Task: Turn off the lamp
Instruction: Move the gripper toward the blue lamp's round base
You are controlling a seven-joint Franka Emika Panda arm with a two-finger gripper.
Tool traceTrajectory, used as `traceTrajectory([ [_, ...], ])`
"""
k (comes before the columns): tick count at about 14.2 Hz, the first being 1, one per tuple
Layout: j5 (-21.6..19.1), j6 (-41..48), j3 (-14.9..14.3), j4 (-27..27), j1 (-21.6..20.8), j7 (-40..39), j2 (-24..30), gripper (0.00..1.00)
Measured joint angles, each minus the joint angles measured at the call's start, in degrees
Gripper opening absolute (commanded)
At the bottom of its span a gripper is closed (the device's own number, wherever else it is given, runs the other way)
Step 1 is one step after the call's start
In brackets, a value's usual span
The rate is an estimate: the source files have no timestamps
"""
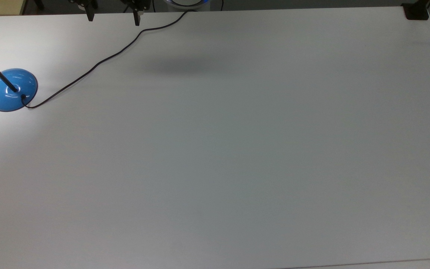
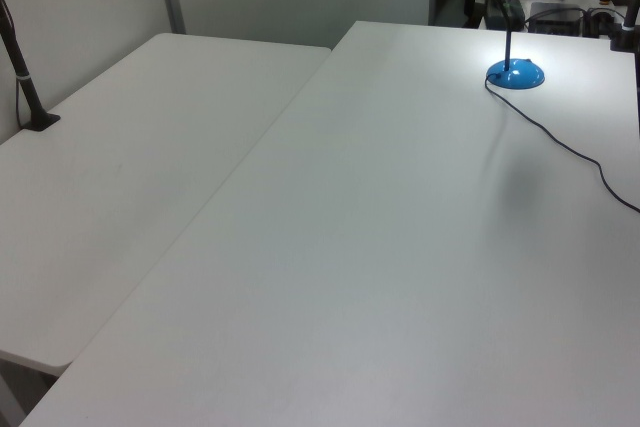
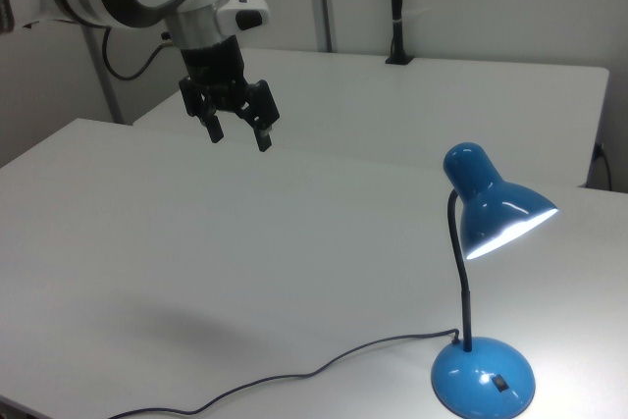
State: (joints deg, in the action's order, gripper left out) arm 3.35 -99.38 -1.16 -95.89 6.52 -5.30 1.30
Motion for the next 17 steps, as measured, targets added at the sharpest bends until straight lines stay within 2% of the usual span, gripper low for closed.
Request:
traceTrajectory([
  [9,0.0,0.59,0.68,0.03,-0.02,0.02,-0.75,1.0],
  [10,0.13,2.7,0.6,0.23,0.05,-0.52,-0.72,1.0],
  [12,0.5,8.23,0.21,1.04,1.63,-11.27,-0.33,1.0],
  [14,2.25,11.84,-2.13,1.25,4.34,-26.03,0.43,1.0],
  [16,3.03,13.04,-7.14,1.25,6.89,-38.68,1.0,1.0],
  [17,2.98,13.05,-11.73,1.15,7.84,-44.39,1.03,0.93],
])
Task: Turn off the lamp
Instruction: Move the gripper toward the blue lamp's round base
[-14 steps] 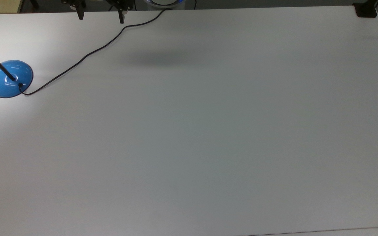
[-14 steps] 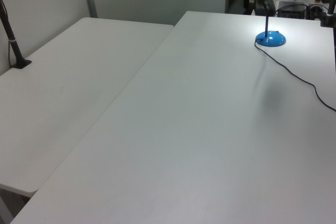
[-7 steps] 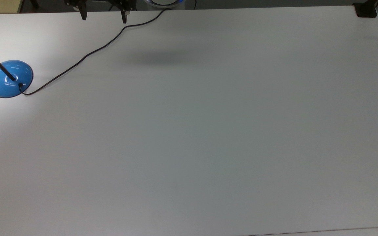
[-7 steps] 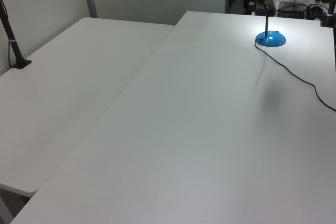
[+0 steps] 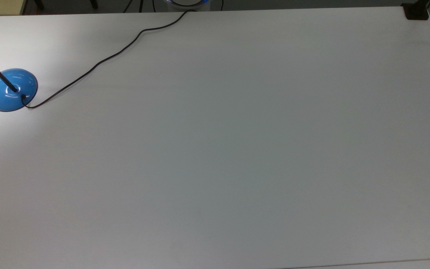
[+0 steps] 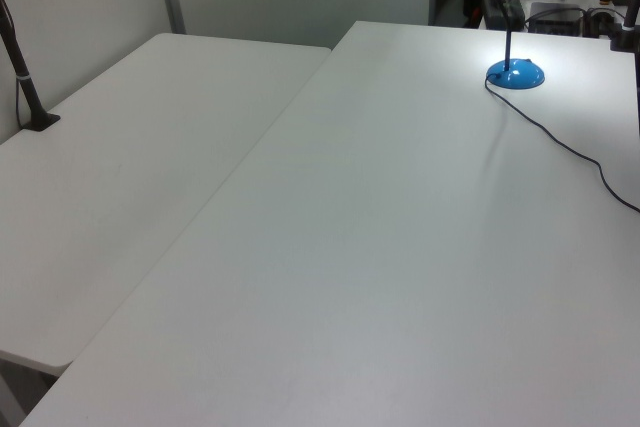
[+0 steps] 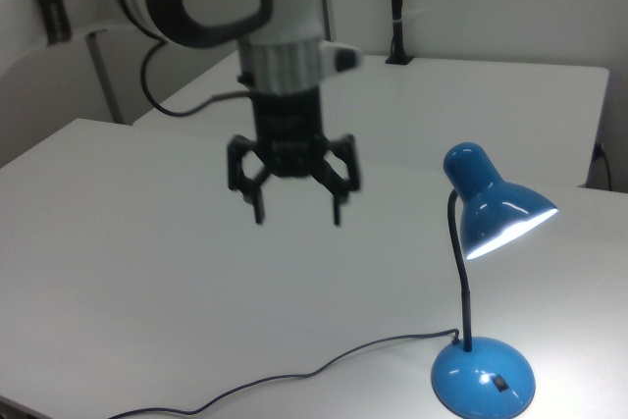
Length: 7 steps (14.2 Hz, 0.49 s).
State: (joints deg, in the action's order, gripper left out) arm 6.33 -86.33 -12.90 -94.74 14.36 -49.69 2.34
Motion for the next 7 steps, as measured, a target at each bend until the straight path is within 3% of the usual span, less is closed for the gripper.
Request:
traceTrajectory([
  [1,-0.89,-0.57,-4.56,-0.33,0.61,-4.57,-0.05,0.7],
  [2,-3.22,-2.32,-9.05,-1.23,0.95,-9.38,-0.09,0.34],
  [3,-6.01,-5.3,-12.73,-2.79,1.34,-12.84,-0.15,0.12],
  [4,-8.86,-8.27,-15.7,-4.38,1.63,-15.1,-0.27,0.0],
  [7,-19.67,-18.05,-25.22,-11.46,3.53,-23.13,-1.2,0.0],
])
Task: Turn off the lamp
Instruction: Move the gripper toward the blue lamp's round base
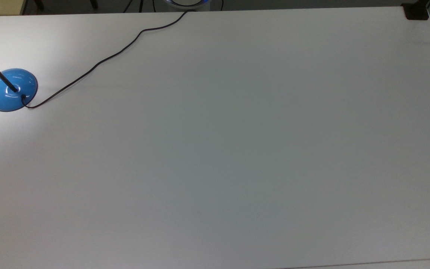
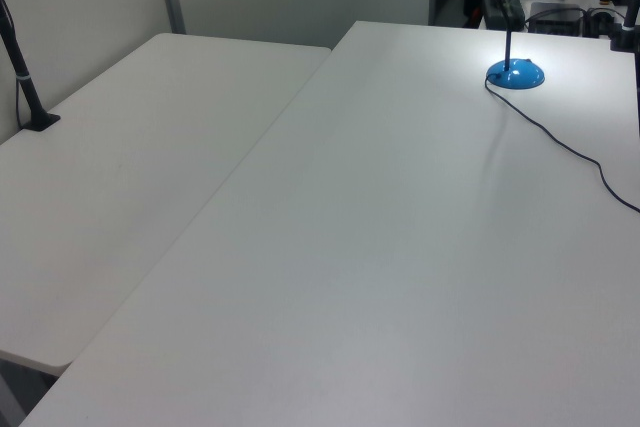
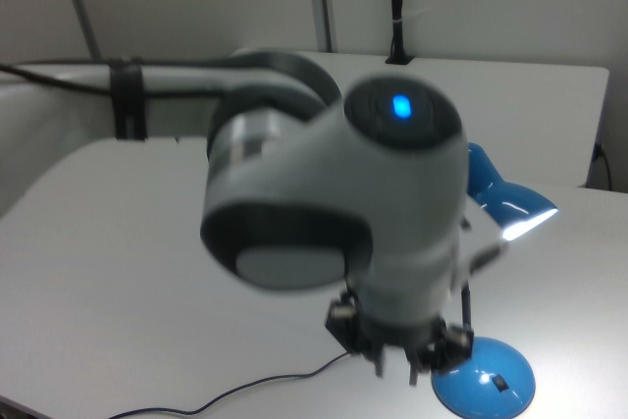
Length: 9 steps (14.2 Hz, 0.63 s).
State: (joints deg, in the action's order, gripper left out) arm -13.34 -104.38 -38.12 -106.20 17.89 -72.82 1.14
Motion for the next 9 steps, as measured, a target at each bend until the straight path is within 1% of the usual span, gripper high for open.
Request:
traceTrajectory([
  [1,-4.32,-3.2,-1.91,-2.61,1.05,-3.63,-0.69,0.0],
  [3,-9.4,-6.2,-2.89,-5.83,2.89,-8.58,-1.81,0.0],
  [4,-11.1,-7.56,-3.01,-7.49,4.62,-10.14,-2.91,0.0],
  [5,-12.41,-8.34,-3.04,-8.13,5.7,-10.33,-3.7,0.0],
  [6,-14.78,-9.42,-3.04,-8.51,6.8,-10.33,-4.91,0.0],
  [7,-16.3,-9.96,-3.04,-8.52,7.19,-10.01,-5.58,0.0],
  [9,-21.92,-12.61,-3.02,-8.53,8.5,-5.24,-7.83,0.0],
])
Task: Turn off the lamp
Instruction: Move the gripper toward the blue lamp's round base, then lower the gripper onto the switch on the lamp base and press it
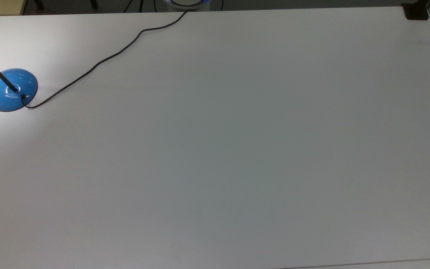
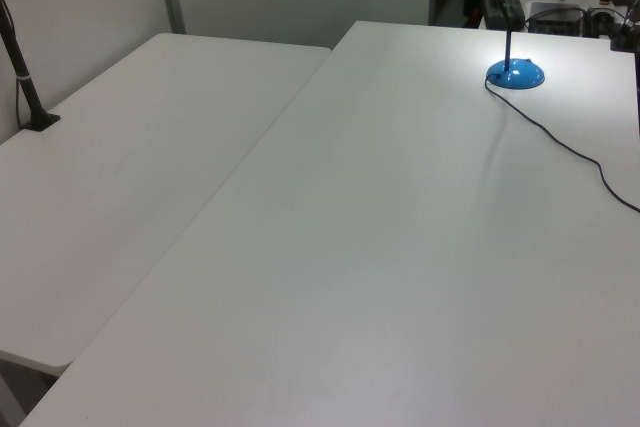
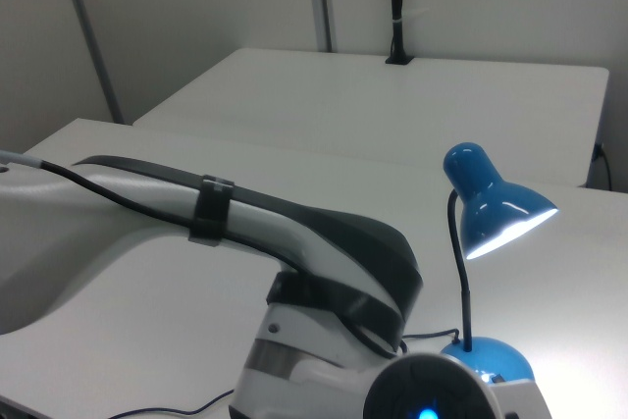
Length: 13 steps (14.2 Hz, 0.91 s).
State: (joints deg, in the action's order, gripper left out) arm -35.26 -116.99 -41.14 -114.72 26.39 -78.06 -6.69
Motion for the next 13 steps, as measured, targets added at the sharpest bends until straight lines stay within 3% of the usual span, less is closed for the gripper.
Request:
traceTrajectory([
  [2,-7.93,-4.23,1.15,0.03,0.48,4.89,-2.24,0.0],
  [5,-15.2,-12.68,7.01,1.23,0.45,13.14,-5.63,0.0],
  [7,-16.44,-19.54,12.29,3.18,0.34,20.45,-8.31,0.0],
  [9,-16.48,-23.88,15.81,4.9,0.27,25.0,-11.26,0.0],
  [13,-17.77,-27.93,18.52,5.85,0.43,25.8,-15.31,0.0],
])
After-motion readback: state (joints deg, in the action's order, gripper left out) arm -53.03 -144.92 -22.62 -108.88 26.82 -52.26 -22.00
